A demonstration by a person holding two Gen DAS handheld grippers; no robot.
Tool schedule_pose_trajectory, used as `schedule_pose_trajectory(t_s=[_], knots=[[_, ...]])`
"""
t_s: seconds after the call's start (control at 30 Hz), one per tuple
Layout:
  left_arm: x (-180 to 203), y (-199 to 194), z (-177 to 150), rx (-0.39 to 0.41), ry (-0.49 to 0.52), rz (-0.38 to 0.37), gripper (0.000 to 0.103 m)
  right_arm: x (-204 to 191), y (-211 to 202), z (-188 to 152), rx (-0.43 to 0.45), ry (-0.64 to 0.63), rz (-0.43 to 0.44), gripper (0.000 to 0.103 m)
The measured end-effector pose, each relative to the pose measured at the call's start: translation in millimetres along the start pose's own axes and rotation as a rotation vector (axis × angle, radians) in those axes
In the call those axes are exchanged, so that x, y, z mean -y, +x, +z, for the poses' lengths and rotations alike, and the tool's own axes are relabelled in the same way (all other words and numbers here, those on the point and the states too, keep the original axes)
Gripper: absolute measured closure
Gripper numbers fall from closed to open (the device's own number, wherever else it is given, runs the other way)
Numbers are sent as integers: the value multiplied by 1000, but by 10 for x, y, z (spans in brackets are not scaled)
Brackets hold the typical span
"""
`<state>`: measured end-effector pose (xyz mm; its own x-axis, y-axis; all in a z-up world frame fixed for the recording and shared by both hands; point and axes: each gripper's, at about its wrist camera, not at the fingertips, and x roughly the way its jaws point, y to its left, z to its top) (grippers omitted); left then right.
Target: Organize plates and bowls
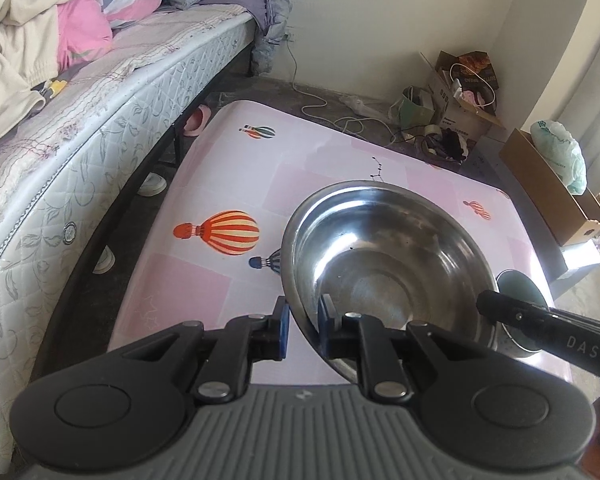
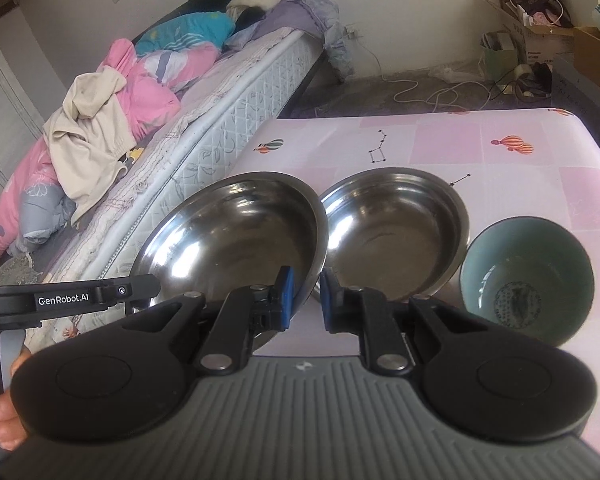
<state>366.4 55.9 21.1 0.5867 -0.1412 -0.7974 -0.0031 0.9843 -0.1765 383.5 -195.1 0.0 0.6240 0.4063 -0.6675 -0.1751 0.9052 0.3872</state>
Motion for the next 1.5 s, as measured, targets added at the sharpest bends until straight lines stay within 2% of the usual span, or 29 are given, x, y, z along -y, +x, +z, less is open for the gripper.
schedule_pose_trajectory(t_s=[0.27, 0.47, 0.83, 0.97, 1.17, 1.2, 1.33, 1.4, 1.5], knots=[[423, 376, 217, -30, 18, -45, 87, 474, 10, 210, 20, 33, -64, 89], [662, 733, 318, -58, 40, -36, 87, 822, 195, 332, 0, 52, -120, 89], [801, 1060, 330, -83, 74, 24, 83, 986, 640, 394, -48, 15, -165, 87], [752, 1068, 332, -57, 70, 24, 81, 993, 698, 411, -45, 7, -170, 86], [675, 991, 355, -26, 61, 20, 69, 975, 685, 479, -25, -1, -183, 84], [652, 997, 362, -30, 48, 19, 65, 989, 690, 501, -24, 3, -187, 83], [561, 1091, 353, -71, 2, -18, 49, 1023, 789, 596, -32, 18, -190, 71], [547, 1160, 337, -106, -9, -47, 47, 1038, 883, 644, -56, 26, -181, 69], [562, 1240, 306, -142, -14, -64, 50, 1061, 1049, 676, -109, 57, -162, 69]])
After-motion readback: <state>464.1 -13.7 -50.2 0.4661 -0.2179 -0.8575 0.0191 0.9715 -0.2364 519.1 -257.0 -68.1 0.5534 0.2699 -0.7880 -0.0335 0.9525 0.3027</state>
